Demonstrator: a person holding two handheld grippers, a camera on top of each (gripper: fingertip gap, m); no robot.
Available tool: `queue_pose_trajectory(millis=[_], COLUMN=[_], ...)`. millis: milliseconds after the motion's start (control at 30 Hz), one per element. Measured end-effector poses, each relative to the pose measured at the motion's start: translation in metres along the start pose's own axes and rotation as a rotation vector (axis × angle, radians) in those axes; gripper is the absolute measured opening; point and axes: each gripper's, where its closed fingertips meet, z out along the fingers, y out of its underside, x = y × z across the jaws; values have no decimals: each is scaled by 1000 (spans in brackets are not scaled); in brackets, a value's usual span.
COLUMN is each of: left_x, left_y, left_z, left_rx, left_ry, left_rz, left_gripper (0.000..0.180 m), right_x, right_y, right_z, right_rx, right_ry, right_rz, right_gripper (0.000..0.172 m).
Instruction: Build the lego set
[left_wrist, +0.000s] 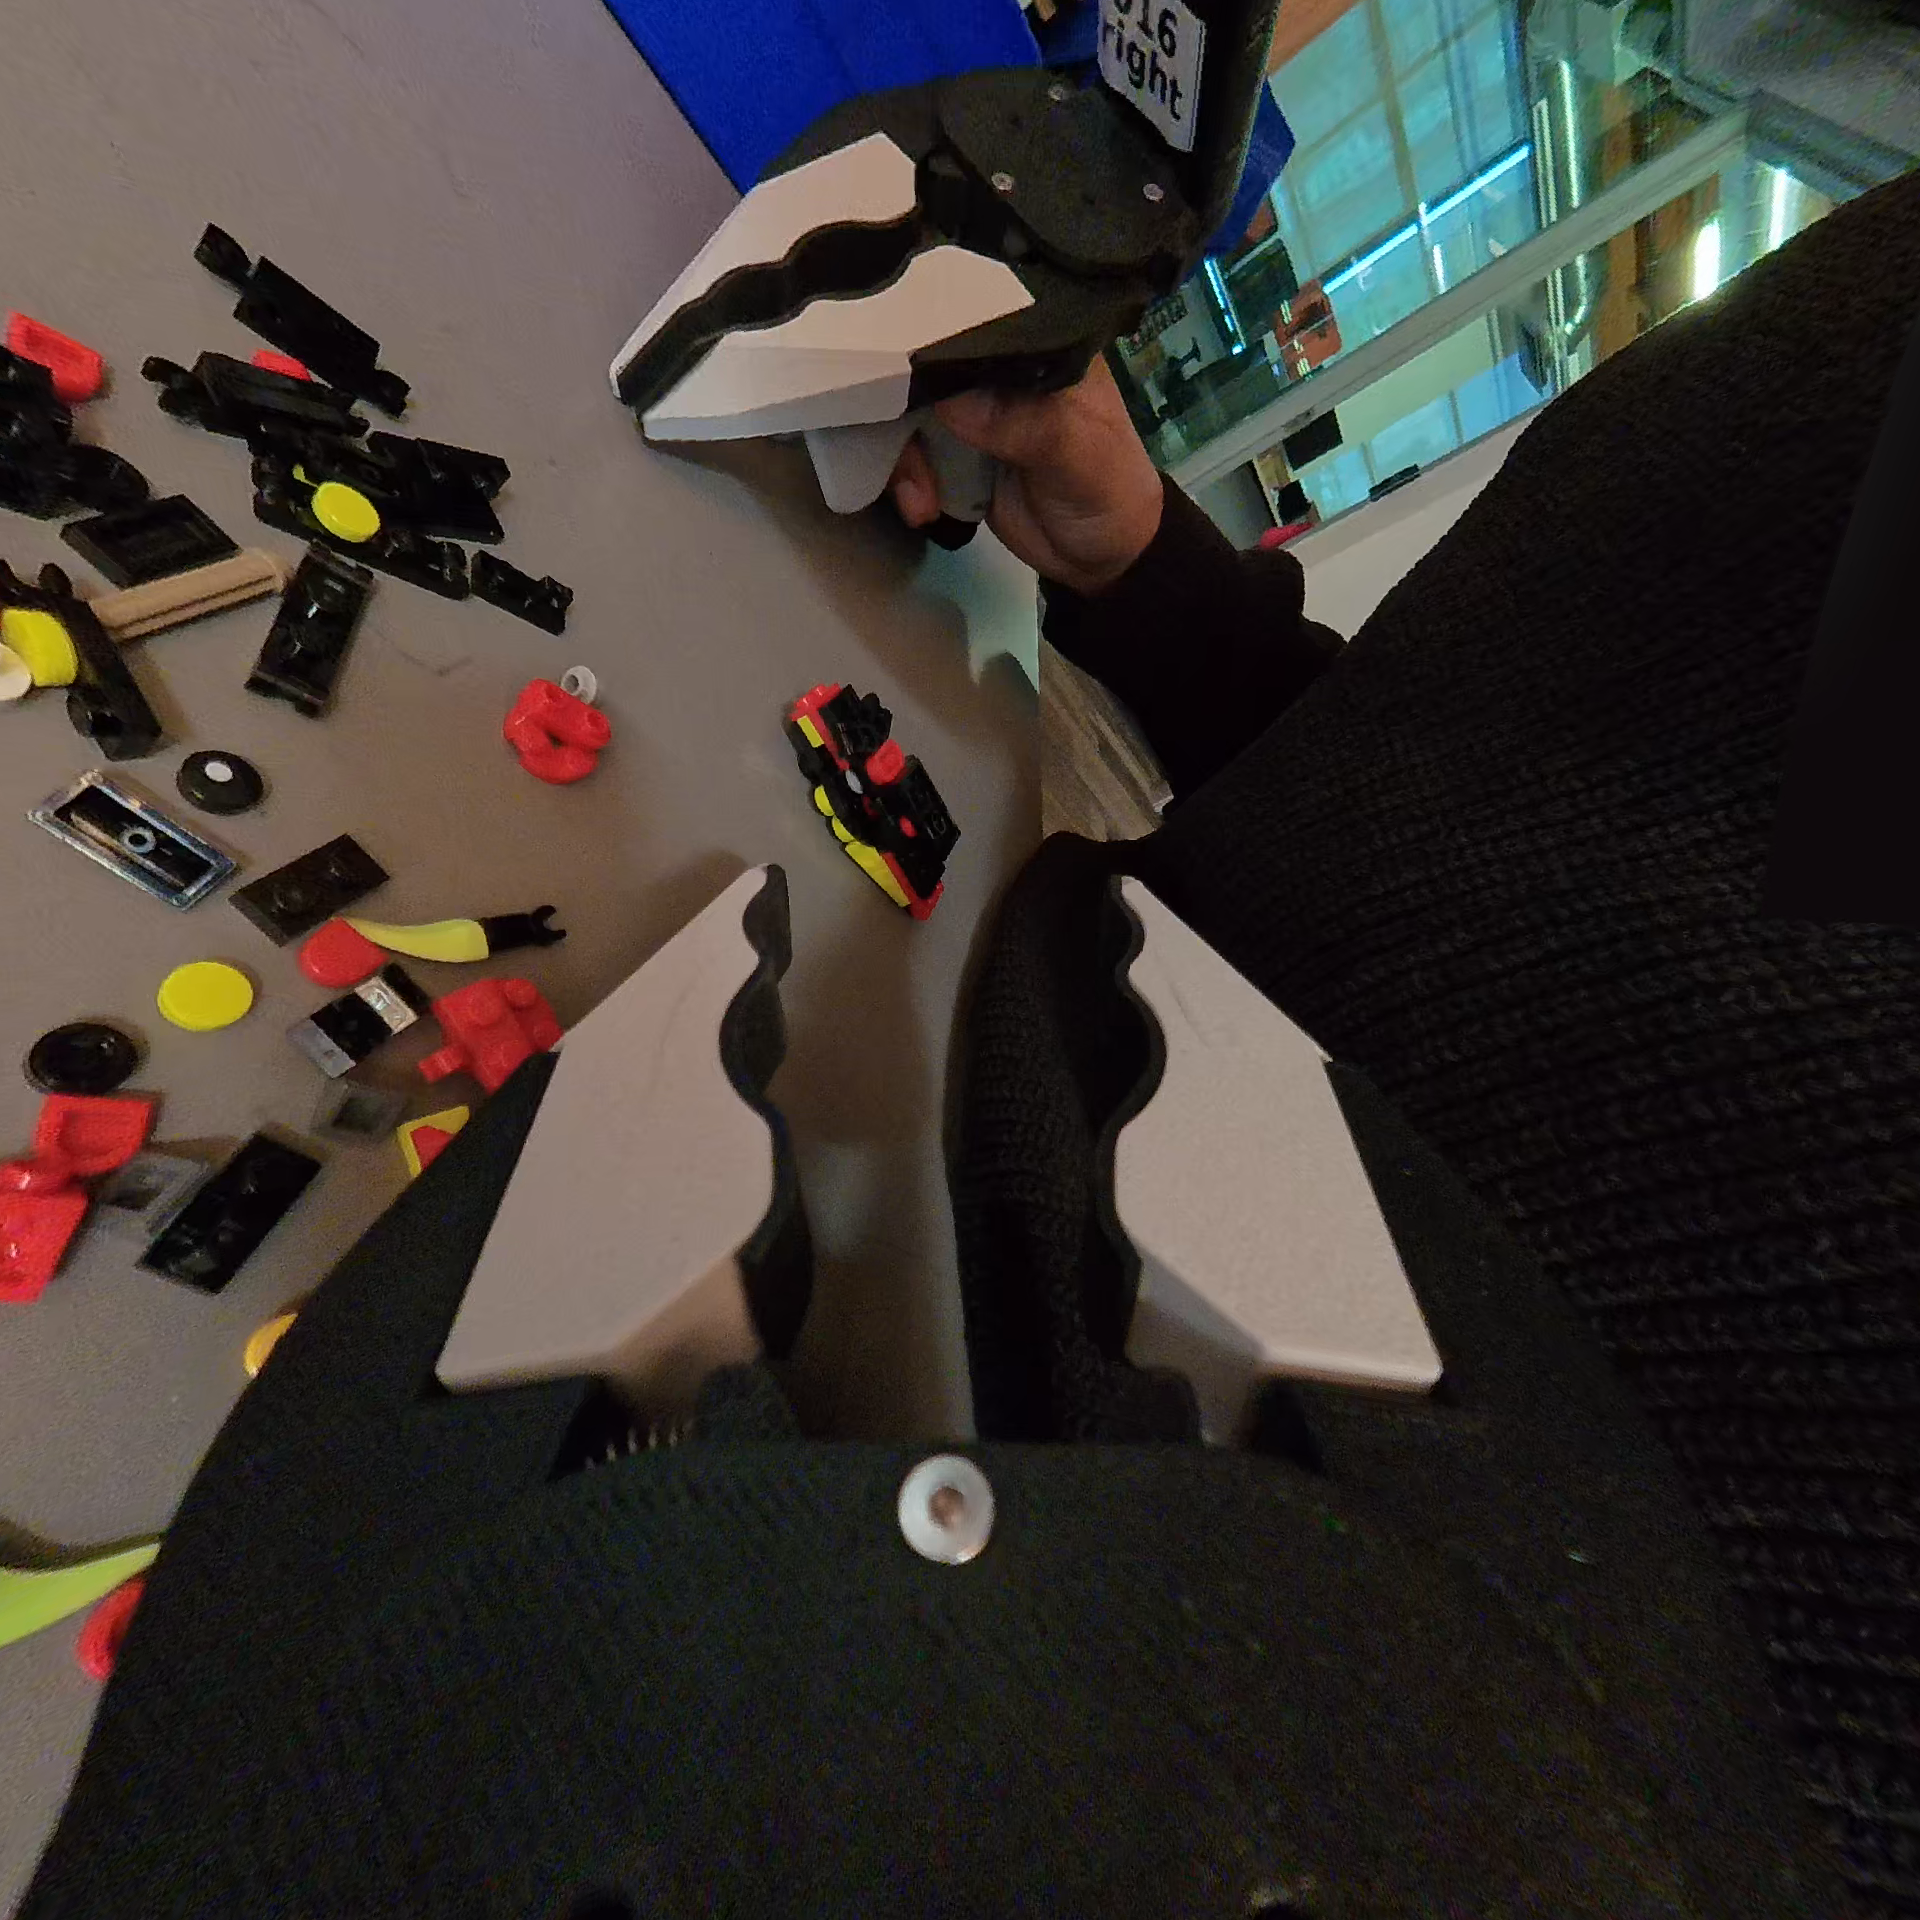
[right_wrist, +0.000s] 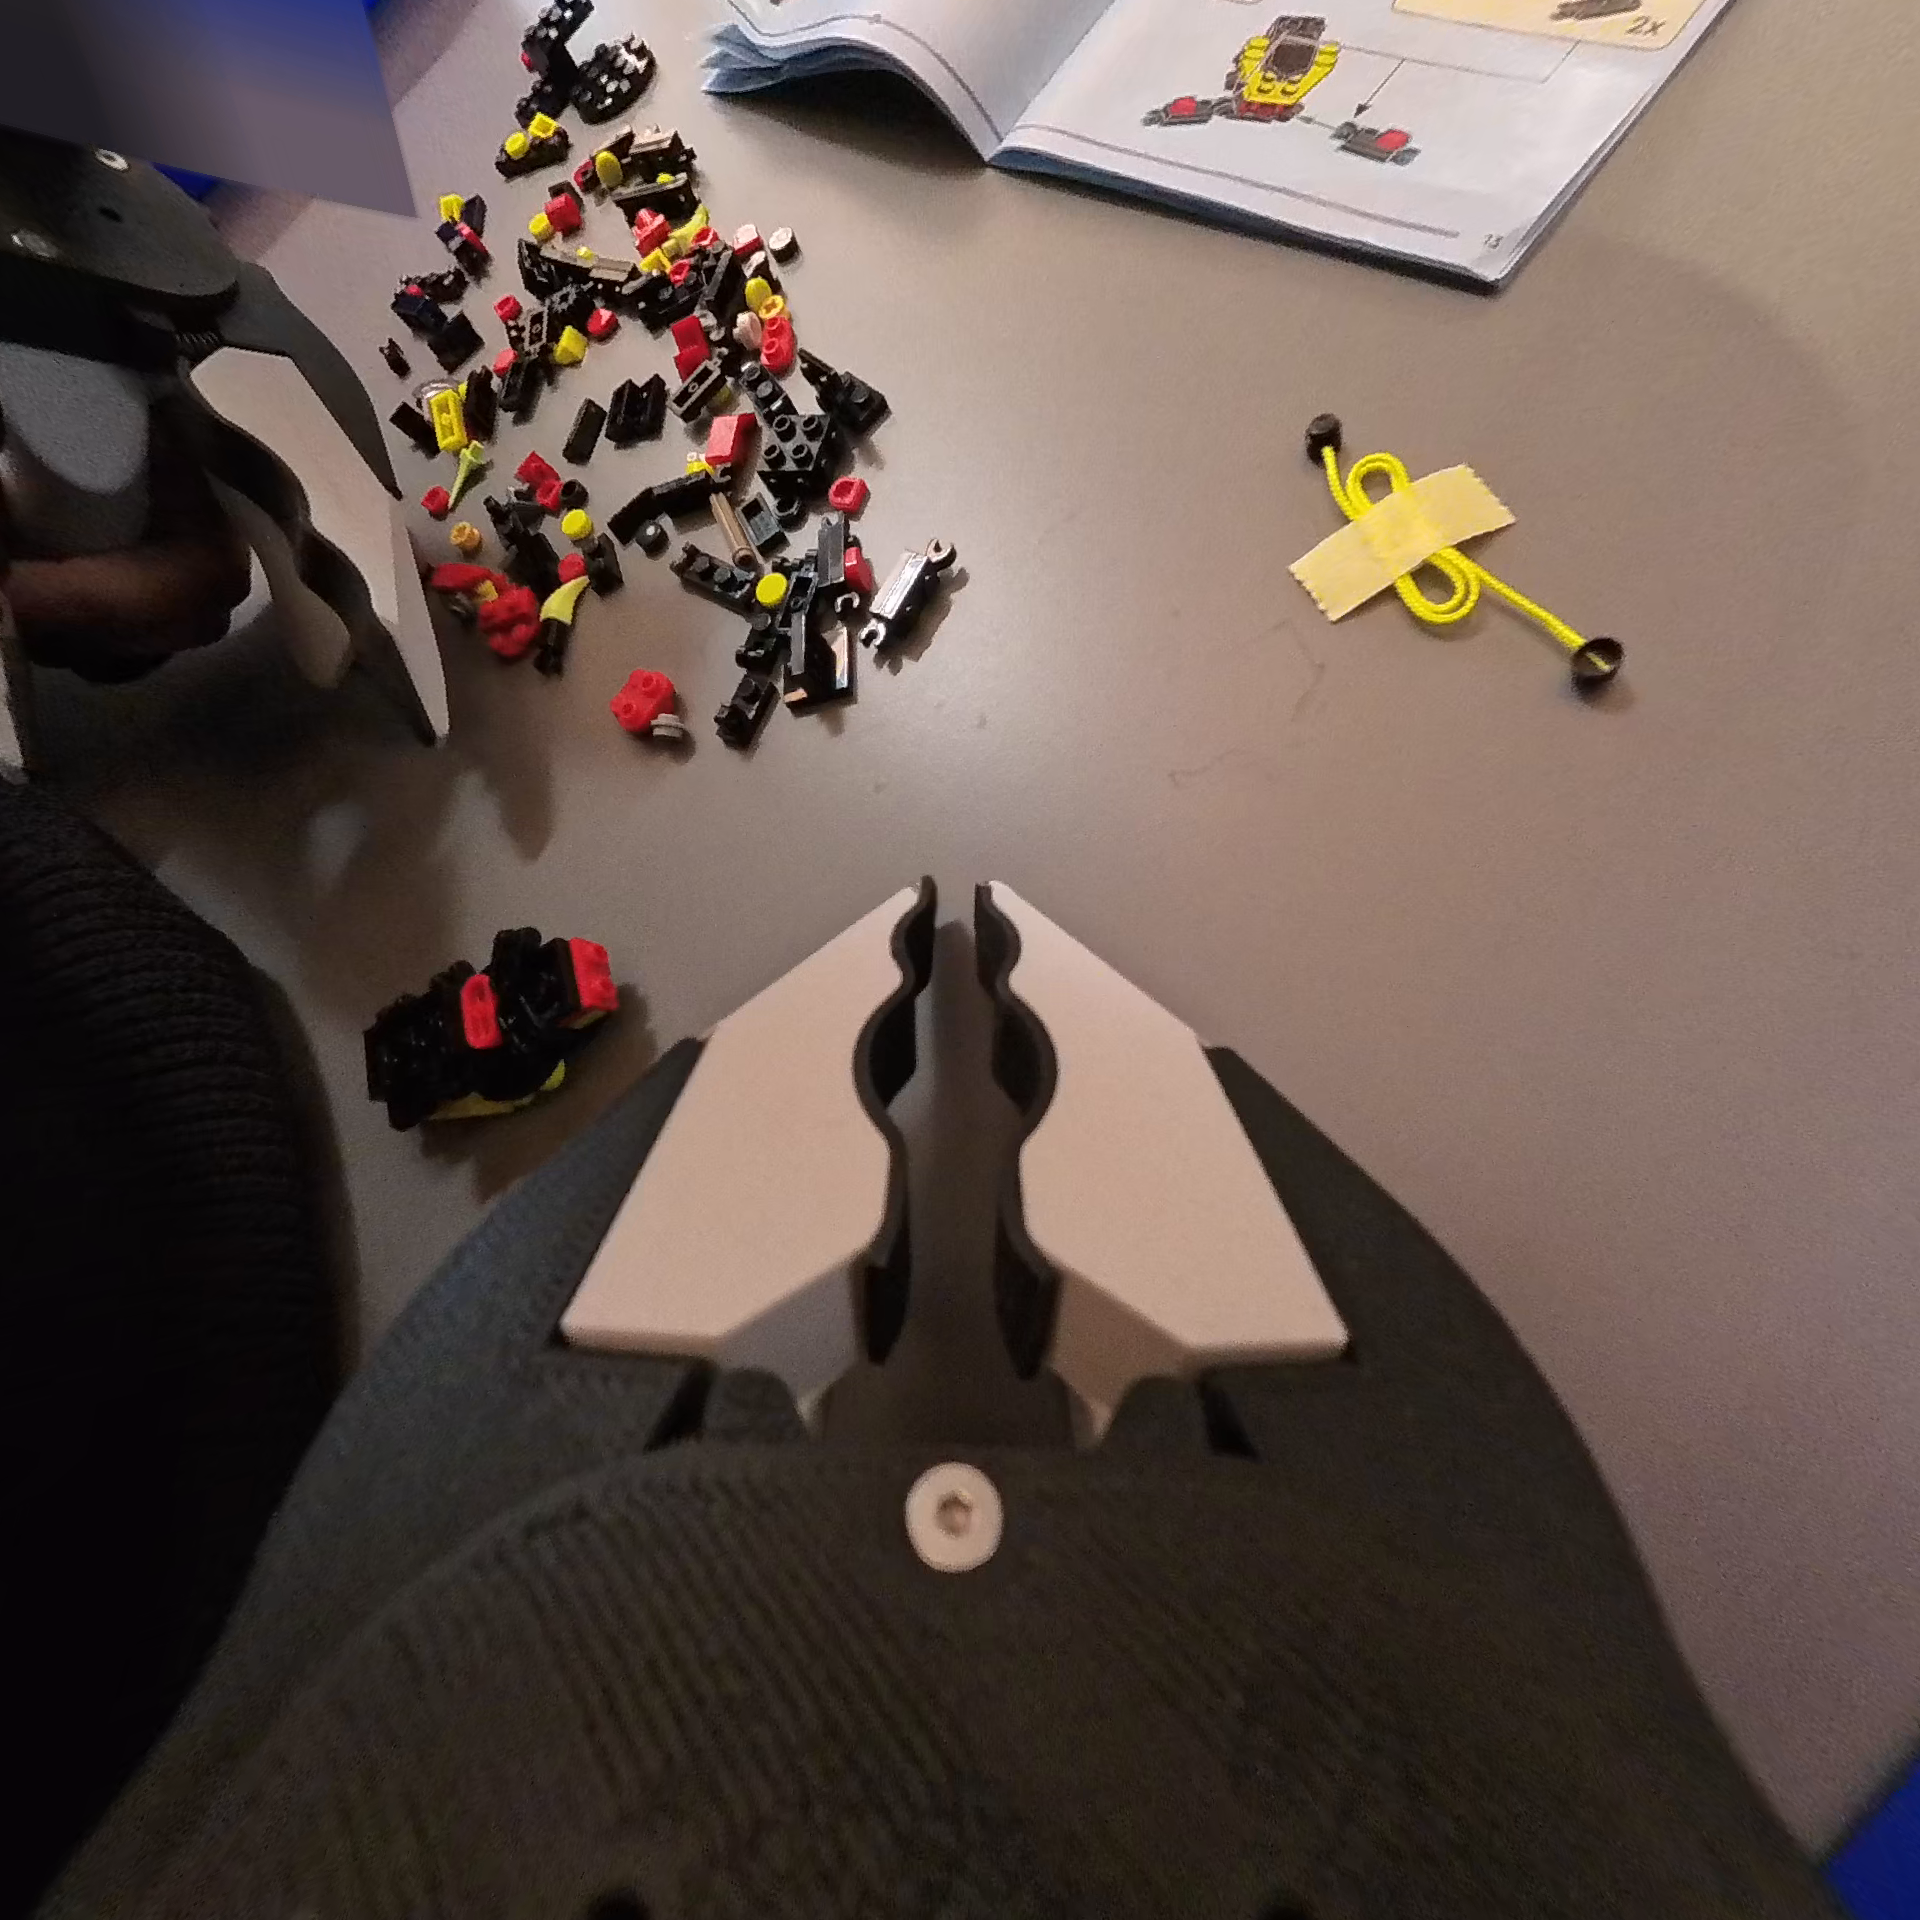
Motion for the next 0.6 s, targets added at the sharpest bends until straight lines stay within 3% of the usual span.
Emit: queue_pose_trajectory(millis=[600], left_x=[0], left_y=[0], left_z=[1], left_rx=[0], left_ry=[4], left_rz=[-9], left_gripper=[60], right_x=[-2], right_y=[0], right_z=[0], right_rx=[1], right_ry=[-12], right_rz=[0], right_gripper=[9])
